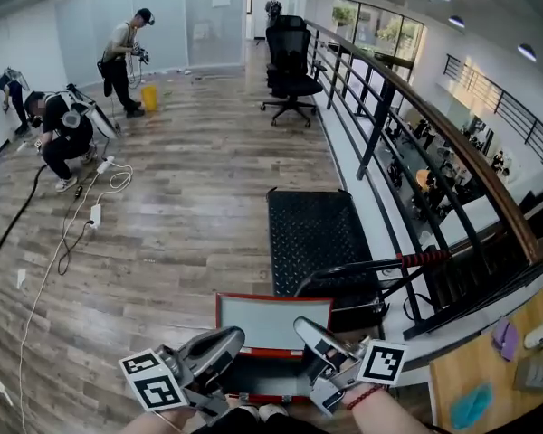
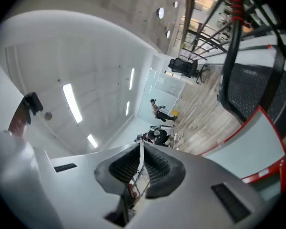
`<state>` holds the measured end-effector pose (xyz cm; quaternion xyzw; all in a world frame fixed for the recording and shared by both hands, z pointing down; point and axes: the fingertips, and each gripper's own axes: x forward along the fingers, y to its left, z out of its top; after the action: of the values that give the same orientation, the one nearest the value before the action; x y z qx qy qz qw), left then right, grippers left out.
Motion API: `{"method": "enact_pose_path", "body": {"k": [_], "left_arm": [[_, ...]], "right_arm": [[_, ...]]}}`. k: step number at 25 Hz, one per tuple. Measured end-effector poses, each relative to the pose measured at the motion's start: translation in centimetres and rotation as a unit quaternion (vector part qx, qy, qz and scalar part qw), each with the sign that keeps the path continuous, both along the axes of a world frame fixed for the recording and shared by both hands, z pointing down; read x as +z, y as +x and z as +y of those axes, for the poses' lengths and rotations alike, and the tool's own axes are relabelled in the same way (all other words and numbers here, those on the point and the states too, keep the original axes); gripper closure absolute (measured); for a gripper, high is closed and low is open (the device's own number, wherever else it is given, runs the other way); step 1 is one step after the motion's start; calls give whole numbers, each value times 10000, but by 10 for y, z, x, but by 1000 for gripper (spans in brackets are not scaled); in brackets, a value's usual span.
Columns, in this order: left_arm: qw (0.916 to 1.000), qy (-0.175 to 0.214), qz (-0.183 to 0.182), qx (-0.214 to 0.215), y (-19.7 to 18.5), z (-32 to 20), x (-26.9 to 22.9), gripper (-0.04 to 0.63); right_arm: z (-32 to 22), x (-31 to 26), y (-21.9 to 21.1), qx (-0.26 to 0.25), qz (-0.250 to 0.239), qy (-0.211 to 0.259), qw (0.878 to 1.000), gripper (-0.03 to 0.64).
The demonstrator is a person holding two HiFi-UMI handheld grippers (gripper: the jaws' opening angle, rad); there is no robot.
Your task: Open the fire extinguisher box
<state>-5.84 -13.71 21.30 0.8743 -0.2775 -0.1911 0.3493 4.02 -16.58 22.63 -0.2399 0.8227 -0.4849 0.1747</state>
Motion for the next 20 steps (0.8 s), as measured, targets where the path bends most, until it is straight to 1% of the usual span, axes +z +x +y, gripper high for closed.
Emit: {"method": "enact_pose_path", "body": {"k": [2, 4, 5, 7, 9, 10, 11, 13, 14, 15, 16, 17, 18, 20], "left_arm": [[9992, 166, -350, 105, 4, 3, -12, 580], [9975, 303, -623, 160, 7, 3, -19, 580], [9968, 370, -694, 151, 8, 1, -22, 580], [9960, 462, -757, 119, 11, -3, -25, 578], [9946, 535, -880, 110, 14, -6, -25, 578], [9933, 579, -1000, 95, 15, -8, -23, 578], [9914, 632, -1145, 69, 16, -10, -21, 578], [9864, 808, -1432, 33, 17, -14, -15, 578], [9833, 944, -1558, 45, 19, -15, -12, 579], [9797, 1090, -1683, 76, 22, -15, -9, 580], [9760, 1209, -1810, 115, 24, -15, -5, 580], [9727, 1276, -1933, 164, 26, -14, 1, 586], [9703, 1289, -2035, 229, 29, -12, 6, 589], [9682, 1183, -2174, 374, 34, -8, 20, 589]], "right_arm": [[13, -10, -10, -251, 565, 372, 9974, 589], [20, -19, -18, -405, 1143, 906, 9885, 589], [22, -24, -21, -461, 1379, 1187, 9822, 589], [25, -31, -24, -579, 1665, 1623, 9709, 589], [25, -35, -25, -617, 1904, 1937, 9604, 589], [24, -35, -24, -585, 2112, 2119, 9524, 589], [23, -34, -22, -531, 2382, 2313, 9418, 589], [21, -27, -17, -389, 2955, 2646, 9171, 589], [20, -22, -14, -319, 3172, 2744, 9072, 589], [20, -17, -11, -267, 3305, 2783, 9014, 589], [19, -11, -8, -236, 3356, 2766, 9002, 589], [19, -5, -5, -227, 3343, 2696, 9028, 589], [20, 1, -2, -236, 3294, 2591, 9077, 589], [22, 13, 4, -277, 3231, 2379, 9156, 589]]}}
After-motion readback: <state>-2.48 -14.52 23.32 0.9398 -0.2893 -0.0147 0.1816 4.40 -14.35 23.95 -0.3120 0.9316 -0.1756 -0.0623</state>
